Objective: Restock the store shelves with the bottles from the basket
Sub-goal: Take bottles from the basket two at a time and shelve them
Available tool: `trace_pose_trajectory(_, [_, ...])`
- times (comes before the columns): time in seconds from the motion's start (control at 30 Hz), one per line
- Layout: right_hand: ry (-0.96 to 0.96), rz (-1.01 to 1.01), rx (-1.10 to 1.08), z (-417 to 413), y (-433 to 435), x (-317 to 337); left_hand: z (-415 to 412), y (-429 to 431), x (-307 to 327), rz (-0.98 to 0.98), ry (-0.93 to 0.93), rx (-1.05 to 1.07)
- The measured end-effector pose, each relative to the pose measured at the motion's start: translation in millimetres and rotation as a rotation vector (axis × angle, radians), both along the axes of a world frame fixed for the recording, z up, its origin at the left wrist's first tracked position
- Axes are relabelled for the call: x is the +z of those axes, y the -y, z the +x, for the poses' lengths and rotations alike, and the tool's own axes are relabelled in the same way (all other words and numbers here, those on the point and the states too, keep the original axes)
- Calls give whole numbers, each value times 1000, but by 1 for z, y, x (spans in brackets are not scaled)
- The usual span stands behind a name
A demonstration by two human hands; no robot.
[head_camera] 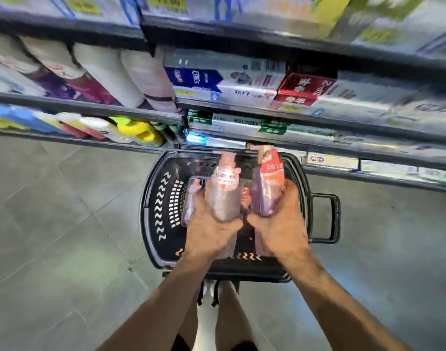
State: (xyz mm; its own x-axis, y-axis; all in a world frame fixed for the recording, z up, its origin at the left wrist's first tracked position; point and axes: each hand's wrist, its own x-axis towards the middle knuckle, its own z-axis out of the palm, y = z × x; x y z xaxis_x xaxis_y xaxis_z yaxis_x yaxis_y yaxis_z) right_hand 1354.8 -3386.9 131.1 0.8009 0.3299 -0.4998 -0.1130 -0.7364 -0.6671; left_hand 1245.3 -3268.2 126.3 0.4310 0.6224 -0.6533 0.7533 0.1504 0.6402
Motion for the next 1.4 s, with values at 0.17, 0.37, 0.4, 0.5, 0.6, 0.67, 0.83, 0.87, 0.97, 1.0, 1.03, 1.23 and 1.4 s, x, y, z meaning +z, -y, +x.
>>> trace_pose_trajectory(0.17, [122, 90, 39, 4, -16, 121, 3, -6, 114, 58, 109, 38])
trace_pose_trajectory(0.37, [271, 276, 64, 0, -33, 260, 3, -20, 244, 174, 308, 42])
trace_pose_trajectory(0.4, [298, 288, 82, -1, -37, 282, 3, -25, 264, 199, 347, 53])
trace_pose_trajectory(0.5, [406, 347, 104, -3, -44, 342, 5, -36, 319, 289, 464, 115])
trace_pose_trajectory(0.6, [493, 422, 118, -7, -51, 393, 4, -47, 371, 410, 535, 122])
trace_pose_trajectory(0.67, [536, 452, 131, -9, -56, 423, 2, -54, 406, 491, 565, 115])
trace_pose_trajectory(0.83, [669, 512, 143, -10, -71, 485, -10, -67, 484, 621, 611, 155])
trace_pose_trajectory(0.87, [690, 530, 152, -10, -72, 496, -12, -68, 496, 661, 625, 163])
trace_pose_trajectory(0.97, [719, 595, 194, -10, -79, 526, -16, -72, 530, 728, 655, 217])
trace_pose_trajectory(1.0, [728, 618, 213, -11, -81, 538, -20, -71, 544, 758, 663, 244])
trace_pose_trajectory(1.03, [738, 637, 232, -12, -83, 548, -24, -71, 555, 789, 666, 267])
trace_pose_trajectory(1.23, [735, 741, 349, -27, -108, 590, -58, -75, 604, 945, 657, 395])
trace_pose_trajectory(1.4, [737, 813, 435, -57, -134, 611, -100, -86, 625, 1022, 642, 494])
